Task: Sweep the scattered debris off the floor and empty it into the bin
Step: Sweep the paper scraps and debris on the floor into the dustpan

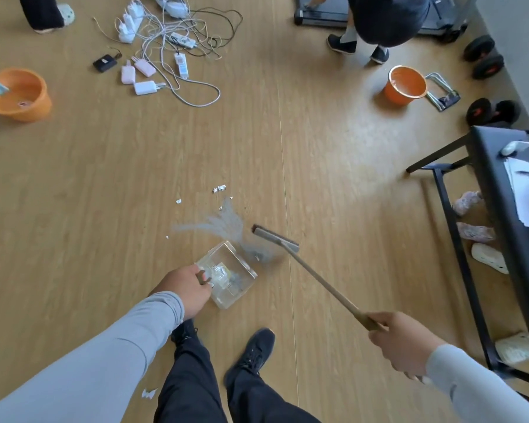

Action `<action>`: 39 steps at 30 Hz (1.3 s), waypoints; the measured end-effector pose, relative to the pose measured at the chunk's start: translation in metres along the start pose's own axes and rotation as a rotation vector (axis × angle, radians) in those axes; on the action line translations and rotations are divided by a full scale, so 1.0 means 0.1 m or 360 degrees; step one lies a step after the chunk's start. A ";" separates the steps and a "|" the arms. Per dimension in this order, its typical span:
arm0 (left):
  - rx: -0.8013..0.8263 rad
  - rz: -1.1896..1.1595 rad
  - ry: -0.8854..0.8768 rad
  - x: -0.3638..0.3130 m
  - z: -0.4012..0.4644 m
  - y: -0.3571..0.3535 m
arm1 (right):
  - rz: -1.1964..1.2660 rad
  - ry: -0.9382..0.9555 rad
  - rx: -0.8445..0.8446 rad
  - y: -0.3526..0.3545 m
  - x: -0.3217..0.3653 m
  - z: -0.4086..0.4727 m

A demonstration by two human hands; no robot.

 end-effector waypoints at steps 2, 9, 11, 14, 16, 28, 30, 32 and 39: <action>-0.0003 0.0028 0.0002 -0.05 0.03 -0.05 | 0.0132 -0.0039 -0.0020 -0.02 0.07 0.01; -0.0062 0.0055 0.0018 -0.14 0.15 -0.13 | -0.0208 0.0112 -0.0085 -0.68 0.58 0.54; -0.0072 0.0049 0.0020 -0.14 0.17 -0.13 | -0.0373 0.0101 0.0039 -0.87 0.59 0.55; -0.0079 0.0034 0.0003 -0.17 0.19 -0.11 | -0.0365 0.0008 0.0230 -0.93 0.53 0.44; -0.0082 0.0036 -0.0002 -0.19 0.19 -0.09 | -0.0377 0.0116 0.0211 -0.76 0.48 0.33; -0.0100 0.0026 -0.0002 -0.15 0.13 -0.07 | 0.0038 -0.0006 0.0139 0.07 0.34 -0.16; -0.0092 0.0036 0.0006 -0.13 0.14 -0.08 | -0.0127 -0.0017 0.0082 -0.10 0.45 0.04; -0.0088 0.0028 0.0007 -0.12 0.16 -0.08 | -0.0206 -0.0053 0.0122 -0.33 0.54 0.23; -0.0116 0.0069 -0.0010 -0.14 0.18 -0.07 | -0.0386 0.0048 0.0190 -0.70 0.58 0.05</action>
Point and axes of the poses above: each hand's wrist, its own z-axis towards the middle knuckle, its own y-axis out of the back of the hand, x = y × z, the point moved 1 cm from there along z, towards the middle knuckle, and after that the axes turned 8 degrees about x, right-handed, at the moved point
